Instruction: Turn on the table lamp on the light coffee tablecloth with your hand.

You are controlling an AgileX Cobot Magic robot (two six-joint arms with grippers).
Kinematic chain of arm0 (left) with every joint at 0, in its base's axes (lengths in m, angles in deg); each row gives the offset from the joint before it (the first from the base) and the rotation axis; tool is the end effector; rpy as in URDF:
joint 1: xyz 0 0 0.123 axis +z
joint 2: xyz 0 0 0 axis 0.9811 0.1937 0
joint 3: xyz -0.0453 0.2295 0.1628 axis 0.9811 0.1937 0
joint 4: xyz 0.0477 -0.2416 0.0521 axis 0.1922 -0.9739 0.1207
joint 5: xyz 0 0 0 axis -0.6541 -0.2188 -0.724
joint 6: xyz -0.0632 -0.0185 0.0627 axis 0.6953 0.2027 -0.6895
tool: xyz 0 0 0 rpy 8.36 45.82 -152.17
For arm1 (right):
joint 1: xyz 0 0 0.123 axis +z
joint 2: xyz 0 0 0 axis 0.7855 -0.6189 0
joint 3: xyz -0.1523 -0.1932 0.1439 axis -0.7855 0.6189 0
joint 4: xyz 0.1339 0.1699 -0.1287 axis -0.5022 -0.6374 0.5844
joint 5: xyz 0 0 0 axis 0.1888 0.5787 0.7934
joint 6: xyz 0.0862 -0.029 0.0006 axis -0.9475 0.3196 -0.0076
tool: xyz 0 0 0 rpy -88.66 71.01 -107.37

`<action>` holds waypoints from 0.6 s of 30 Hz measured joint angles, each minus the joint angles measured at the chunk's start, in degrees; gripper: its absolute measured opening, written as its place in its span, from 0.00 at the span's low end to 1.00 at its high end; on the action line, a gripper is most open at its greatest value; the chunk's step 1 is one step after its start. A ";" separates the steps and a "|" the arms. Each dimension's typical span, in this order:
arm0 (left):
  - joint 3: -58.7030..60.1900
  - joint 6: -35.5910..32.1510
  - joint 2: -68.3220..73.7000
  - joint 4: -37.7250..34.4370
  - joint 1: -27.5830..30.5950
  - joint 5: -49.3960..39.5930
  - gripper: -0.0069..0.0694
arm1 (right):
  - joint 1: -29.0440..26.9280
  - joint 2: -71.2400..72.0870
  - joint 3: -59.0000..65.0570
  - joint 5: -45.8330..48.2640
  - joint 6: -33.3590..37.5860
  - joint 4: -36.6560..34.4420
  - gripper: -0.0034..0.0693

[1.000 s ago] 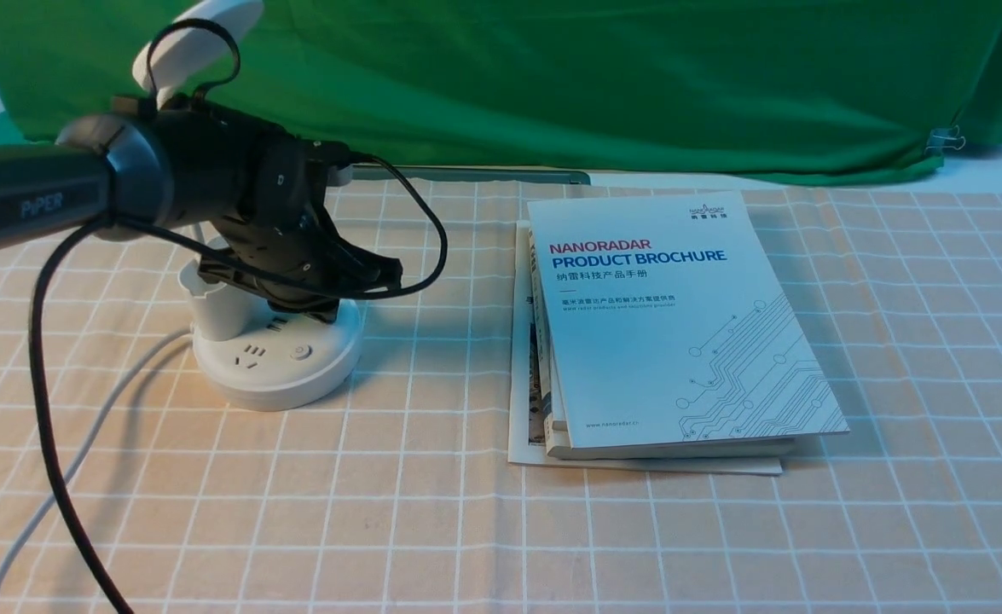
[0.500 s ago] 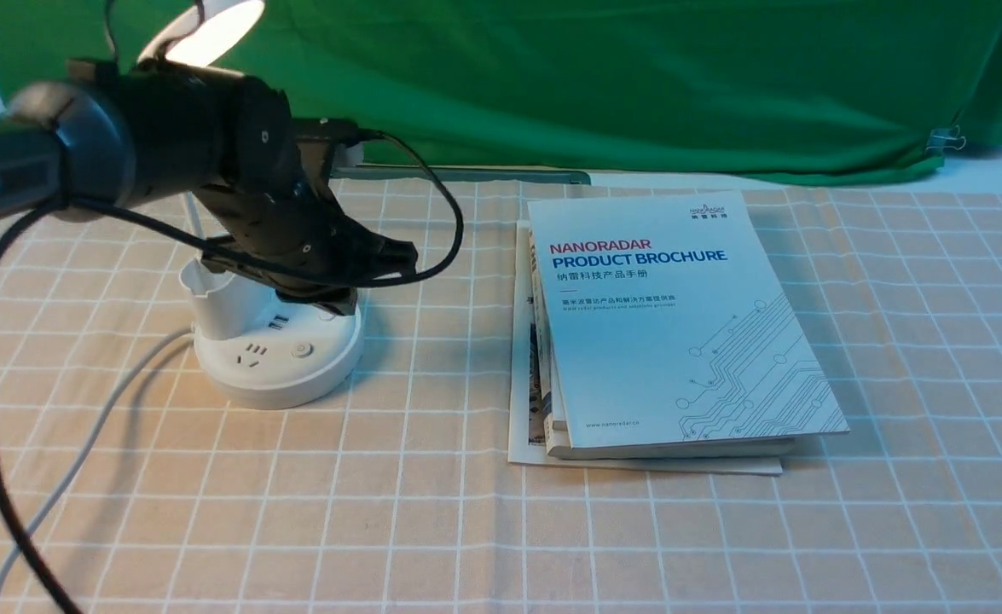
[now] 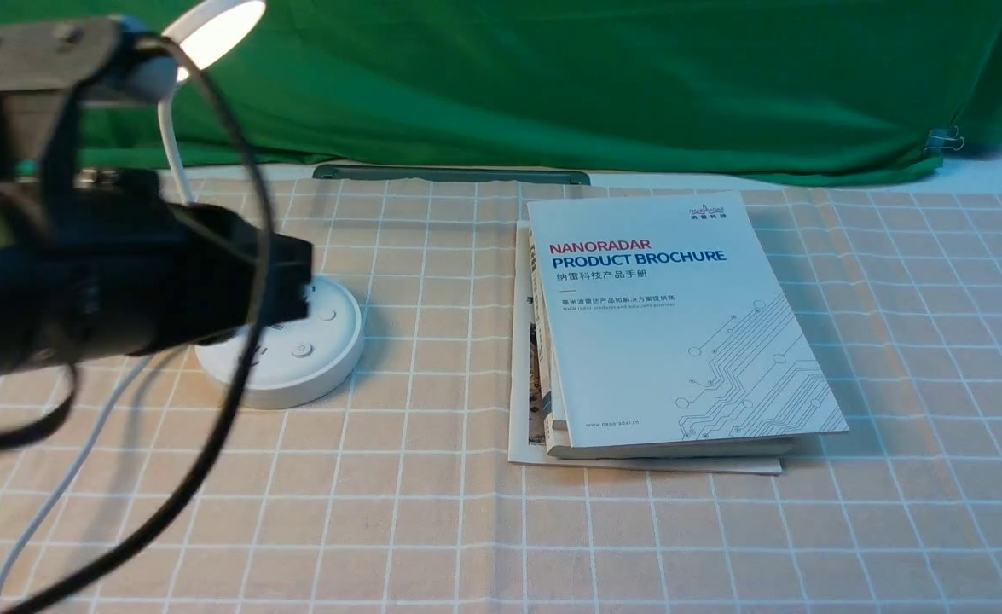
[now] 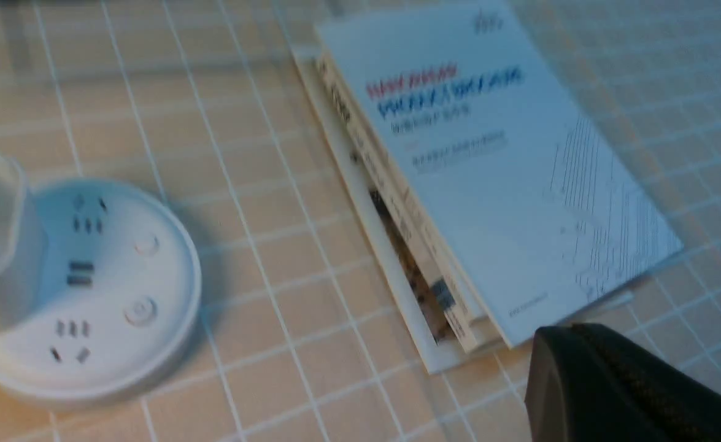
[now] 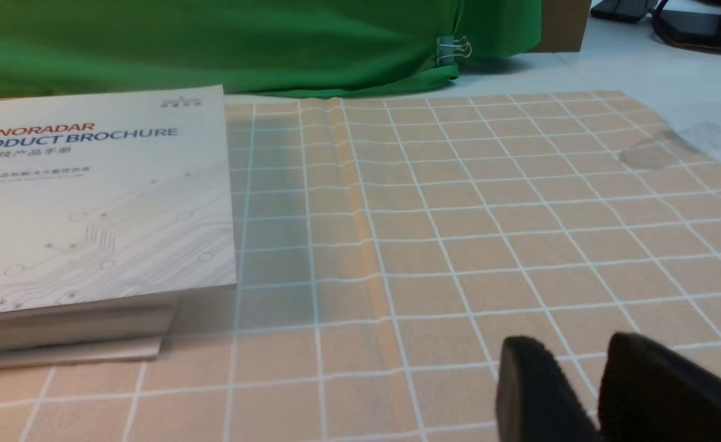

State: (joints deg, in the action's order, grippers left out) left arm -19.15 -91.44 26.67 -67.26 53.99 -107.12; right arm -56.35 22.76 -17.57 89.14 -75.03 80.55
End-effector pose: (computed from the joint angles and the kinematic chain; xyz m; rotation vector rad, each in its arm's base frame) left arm 0.1727 -0.0950 0.3552 0.3501 2.0095 -0.5445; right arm 0.0549 -0.0055 0.1864 0.0931 1.7446 -0.0565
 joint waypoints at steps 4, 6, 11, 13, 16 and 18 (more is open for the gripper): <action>8.28 -1.13 -9.21 1.65 0.00 5.69 0.09 | 0.00 0.00 0.00 0.00 0.00 0.00 0.37; 10.38 -1.15 -11.07 1.84 0.00 5.94 0.09 | 0.00 0.00 0.00 0.00 0.00 0.00 0.37; 14.96 -2.80 -17.97 7.71 0.00 4.78 0.09 | 0.00 0.00 0.00 0.00 0.00 0.00 0.37; 15.18 -4.55 -20.73 9.20 0.00 3.00 0.09 | 0.00 0.00 0.00 0.00 0.00 0.00 0.37; 16.85 -6.81 -26.94 13.25 0.00 2.71 0.09 | 0.00 0.00 0.00 0.00 0.00 0.00 0.37; 19.46 -4.64 -31.56 16.68 0.89 4.92 0.09 | 0.00 0.00 0.00 0.00 0.00 0.00 0.37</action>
State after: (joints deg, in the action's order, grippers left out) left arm 0.31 -96.08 -4.89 -50.58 54.89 -102.20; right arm -56.35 22.76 -17.57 89.14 -75.03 80.55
